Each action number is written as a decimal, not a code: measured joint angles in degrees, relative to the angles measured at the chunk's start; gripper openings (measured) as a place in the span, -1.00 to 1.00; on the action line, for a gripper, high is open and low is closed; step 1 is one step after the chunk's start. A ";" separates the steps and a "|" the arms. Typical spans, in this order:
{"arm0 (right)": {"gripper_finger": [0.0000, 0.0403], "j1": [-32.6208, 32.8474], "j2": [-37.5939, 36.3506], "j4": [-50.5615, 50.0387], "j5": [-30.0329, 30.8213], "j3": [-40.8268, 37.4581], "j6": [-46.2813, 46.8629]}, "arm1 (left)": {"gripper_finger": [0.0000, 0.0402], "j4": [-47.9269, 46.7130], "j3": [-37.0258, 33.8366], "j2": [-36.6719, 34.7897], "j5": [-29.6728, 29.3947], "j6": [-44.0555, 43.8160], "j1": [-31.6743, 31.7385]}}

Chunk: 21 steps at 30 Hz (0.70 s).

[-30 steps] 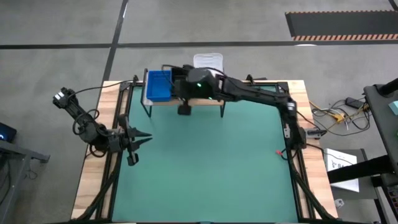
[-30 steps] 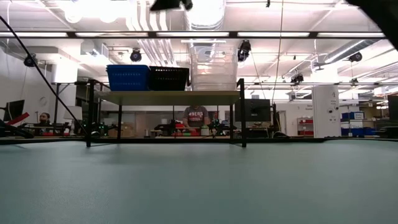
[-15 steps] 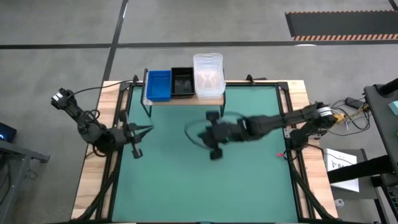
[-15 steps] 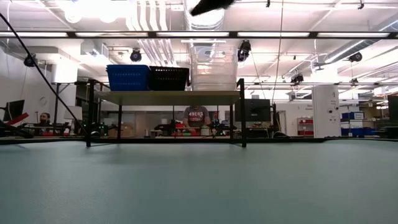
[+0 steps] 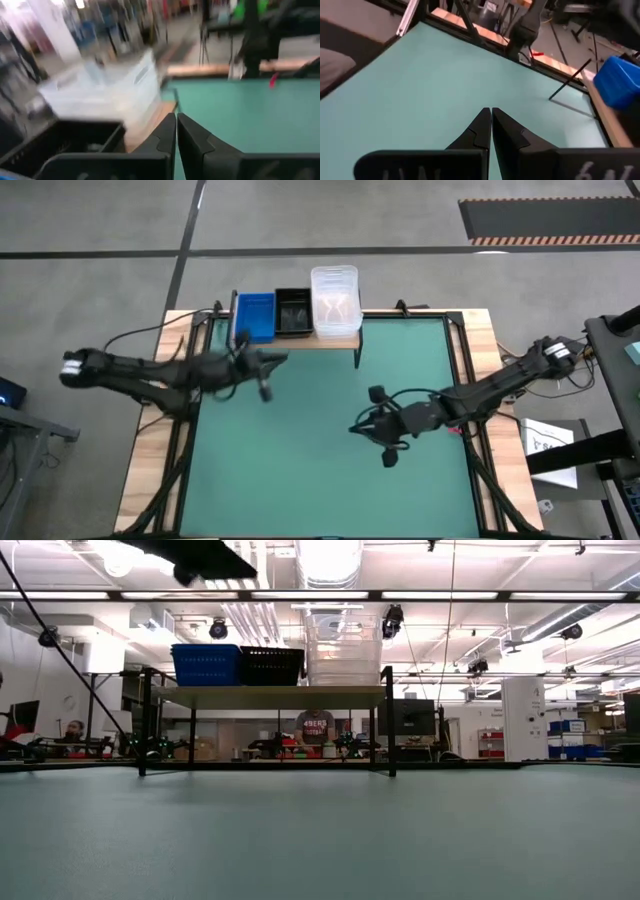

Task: Stack baskets on shelf by color
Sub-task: Stack the black transparent bin on the other black bins on the shelf

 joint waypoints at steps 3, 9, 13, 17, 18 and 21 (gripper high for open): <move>-0.96 0.06 -1.96 1.69 0.01 -3.23 1.20 | -1.00 -14.74 10.10 4.48 10.61 -3.10 9.95; -0.96 0.06 -3.43 3.03 0.12 -7.07 2.54 | -1.00 -38.27 24.62 13.42 16.43 -1.98 22.41; -0.96 0.06 -3.04 2.71 0.05 -8.21 3.83 | -1.00 -39.84 25.53 16.90 17.01 -1.11 24.55; -0.96 0.18 -3.08 2.78 0.03 -9.09 4.55 | -1.00 -39.97 25.53 18.04 16.91 -0.98 24.90; -0.96 0.19 -3.07 2.70 0.02 -9.25 4.65 | -1.00 -39.82 25.53 18.09 16.59 -0.84 24.90; -0.96 0.19 -3.08 2.82 0.00 -9.43 5.24 | -1.00 -39.61 25.49 18.22 16.04 -0.12 24.88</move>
